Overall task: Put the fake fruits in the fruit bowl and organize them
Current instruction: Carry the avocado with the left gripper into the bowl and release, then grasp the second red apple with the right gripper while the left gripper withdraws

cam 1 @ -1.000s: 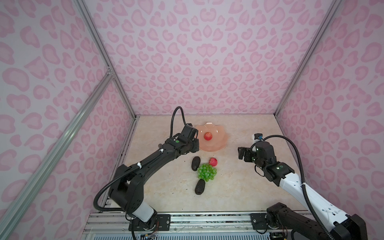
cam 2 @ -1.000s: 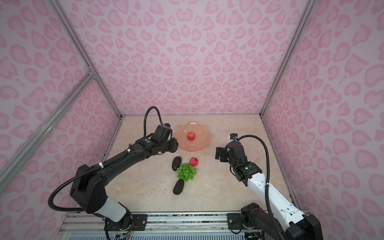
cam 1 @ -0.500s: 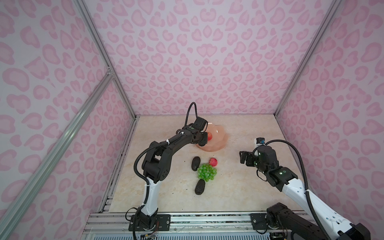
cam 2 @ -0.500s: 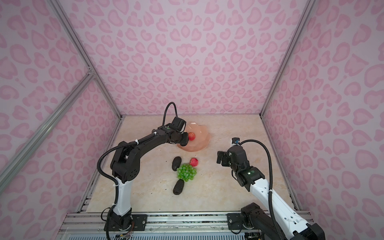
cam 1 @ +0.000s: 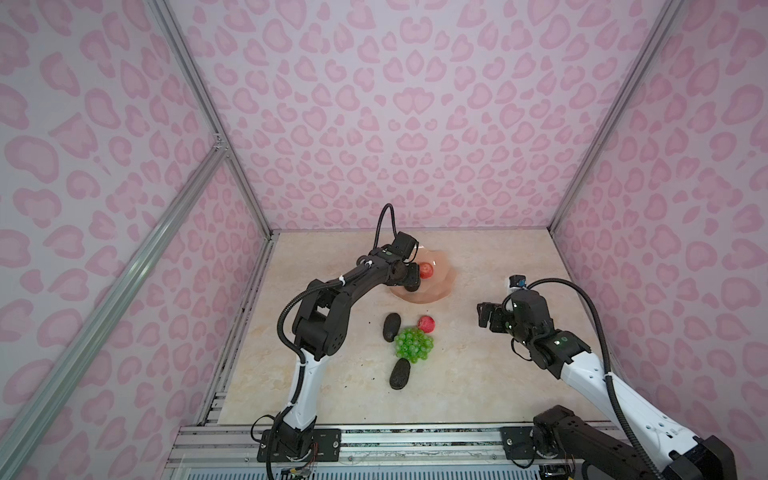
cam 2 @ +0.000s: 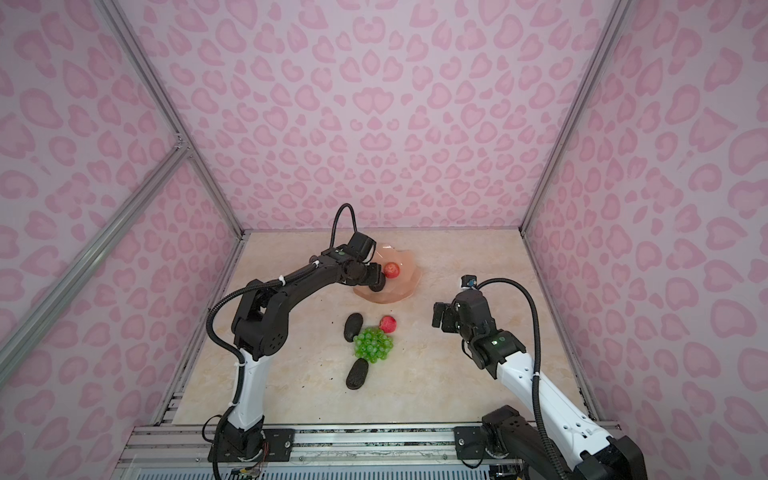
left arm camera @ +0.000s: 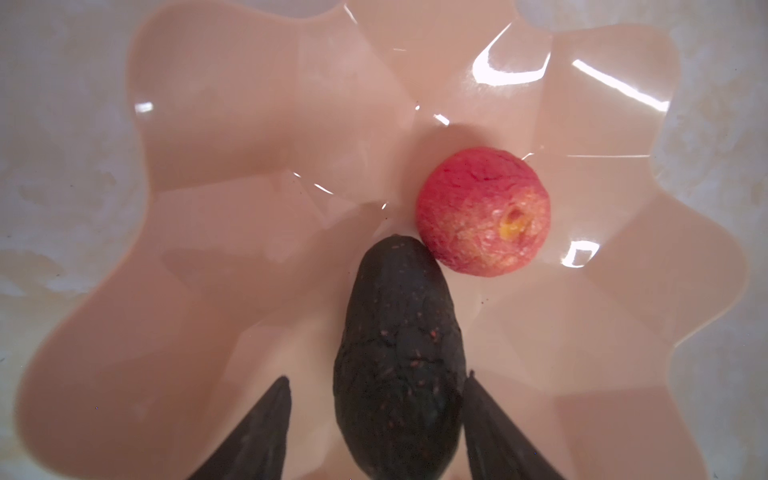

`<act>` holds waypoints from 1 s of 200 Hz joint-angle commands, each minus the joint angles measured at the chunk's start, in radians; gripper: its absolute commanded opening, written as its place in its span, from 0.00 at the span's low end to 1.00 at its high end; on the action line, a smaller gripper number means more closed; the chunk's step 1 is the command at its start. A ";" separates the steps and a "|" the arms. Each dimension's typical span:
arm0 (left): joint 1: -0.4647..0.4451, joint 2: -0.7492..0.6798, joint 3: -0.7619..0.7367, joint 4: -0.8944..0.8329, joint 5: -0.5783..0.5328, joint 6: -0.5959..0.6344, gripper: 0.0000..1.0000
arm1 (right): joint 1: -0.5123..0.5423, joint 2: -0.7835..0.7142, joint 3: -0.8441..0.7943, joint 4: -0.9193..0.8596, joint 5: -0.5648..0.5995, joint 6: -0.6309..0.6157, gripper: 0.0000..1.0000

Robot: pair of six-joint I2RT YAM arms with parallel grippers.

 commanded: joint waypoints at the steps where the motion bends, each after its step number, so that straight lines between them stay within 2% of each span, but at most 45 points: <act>1: 0.002 -0.010 0.009 -0.016 0.000 -0.013 0.66 | 0.001 0.009 0.002 0.014 -0.010 0.002 0.97; 22: 0.006 -0.071 -0.026 -0.001 -0.019 -0.022 0.65 | 0.002 0.032 0.007 0.025 -0.051 -0.008 0.95; 45: 0.020 -0.213 -0.130 0.071 -0.038 -0.038 0.65 | 0.041 0.082 0.012 0.051 -0.078 0.030 0.92; 83: 0.029 -0.571 -0.396 0.251 -0.150 -0.031 0.68 | 0.220 0.233 0.065 0.087 0.004 0.081 0.90; 125: 0.031 -0.937 -0.701 0.356 -0.251 -0.041 0.71 | 0.293 0.457 0.179 0.111 -0.020 0.121 0.87; 165: 0.031 -1.249 -0.929 0.319 -0.362 -0.068 0.76 | 0.323 0.627 0.265 0.144 -0.039 0.147 0.80; 200: 0.031 -1.457 -1.043 0.238 -0.428 -0.116 0.81 | 0.340 0.712 0.304 0.159 -0.056 0.176 0.75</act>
